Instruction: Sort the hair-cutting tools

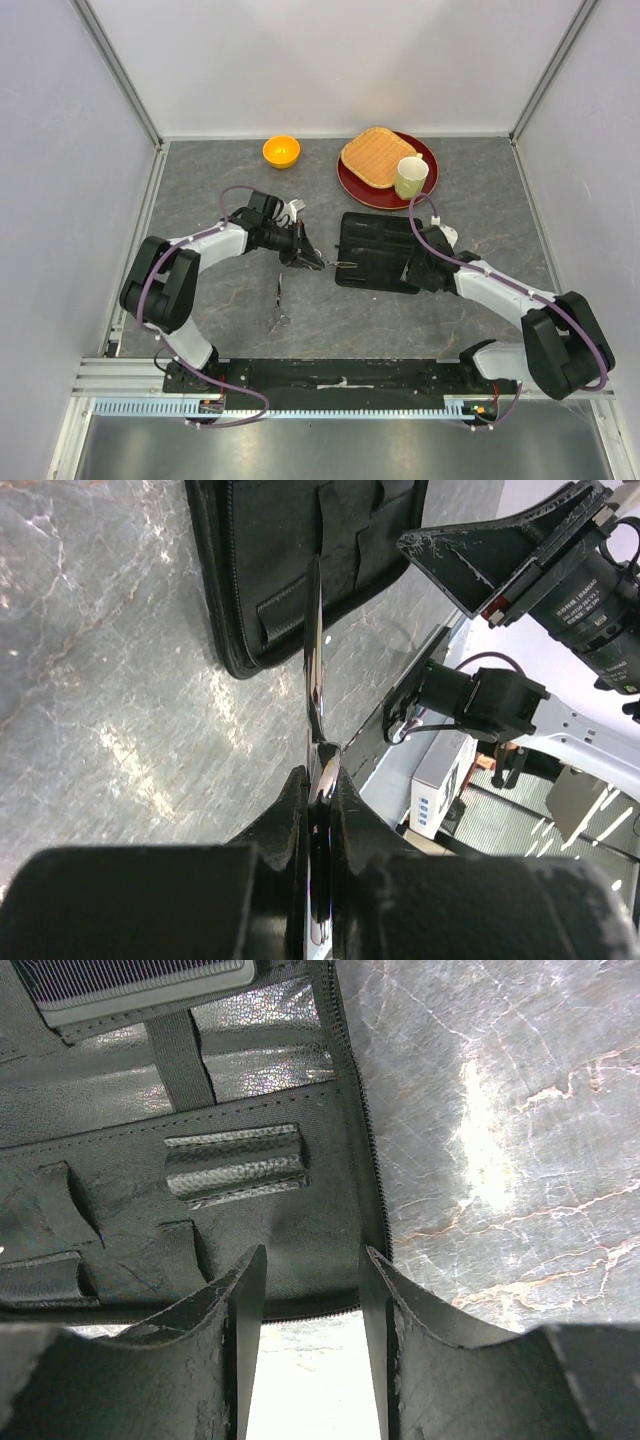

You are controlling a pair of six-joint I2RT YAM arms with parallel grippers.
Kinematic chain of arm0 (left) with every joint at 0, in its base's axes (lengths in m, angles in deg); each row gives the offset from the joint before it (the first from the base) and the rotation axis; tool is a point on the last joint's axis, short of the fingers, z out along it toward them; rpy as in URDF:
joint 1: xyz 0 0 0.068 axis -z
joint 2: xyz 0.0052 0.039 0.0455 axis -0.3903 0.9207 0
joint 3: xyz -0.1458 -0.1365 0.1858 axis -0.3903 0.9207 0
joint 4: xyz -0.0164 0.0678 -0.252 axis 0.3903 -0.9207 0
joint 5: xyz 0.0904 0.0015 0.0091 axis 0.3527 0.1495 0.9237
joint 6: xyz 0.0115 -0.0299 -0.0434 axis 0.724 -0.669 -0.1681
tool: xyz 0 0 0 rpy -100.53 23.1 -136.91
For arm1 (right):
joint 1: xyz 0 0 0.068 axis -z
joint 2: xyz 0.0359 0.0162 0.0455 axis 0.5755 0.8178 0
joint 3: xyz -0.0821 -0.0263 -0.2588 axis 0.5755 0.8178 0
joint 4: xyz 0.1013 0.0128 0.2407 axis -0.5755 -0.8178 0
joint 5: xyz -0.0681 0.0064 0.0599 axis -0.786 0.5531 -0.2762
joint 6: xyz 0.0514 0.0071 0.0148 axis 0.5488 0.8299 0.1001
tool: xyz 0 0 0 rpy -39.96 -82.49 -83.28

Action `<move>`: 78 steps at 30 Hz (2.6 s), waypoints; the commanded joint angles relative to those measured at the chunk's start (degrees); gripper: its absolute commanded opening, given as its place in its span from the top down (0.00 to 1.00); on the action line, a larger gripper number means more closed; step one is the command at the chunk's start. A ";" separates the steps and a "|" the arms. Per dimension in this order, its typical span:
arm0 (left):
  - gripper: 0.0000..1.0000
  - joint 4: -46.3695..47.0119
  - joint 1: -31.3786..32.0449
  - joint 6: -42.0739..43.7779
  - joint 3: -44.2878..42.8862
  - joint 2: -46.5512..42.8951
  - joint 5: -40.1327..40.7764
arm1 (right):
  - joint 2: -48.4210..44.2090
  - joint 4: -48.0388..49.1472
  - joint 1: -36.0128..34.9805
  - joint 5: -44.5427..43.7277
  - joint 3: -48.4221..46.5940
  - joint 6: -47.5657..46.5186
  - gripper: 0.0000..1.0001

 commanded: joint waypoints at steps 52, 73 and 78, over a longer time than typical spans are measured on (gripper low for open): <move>0.98 14.29 0.77 -9.65 2.76 7.64 -2.47 | -0.23 2.47 1.81 1.65 4.07 -2.50 0.48; 0.98 32.39 2.53 -20.72 2.15 15.72 -14.16 | -0.94 2.47 1.64 2.17 4.60 -2.58 0.48; 0.98 34.58 3.14 -21.60 2.15 17.74 -14.15 | -1.11 2.56 1.72 2.26 4.60 -2.50 0.48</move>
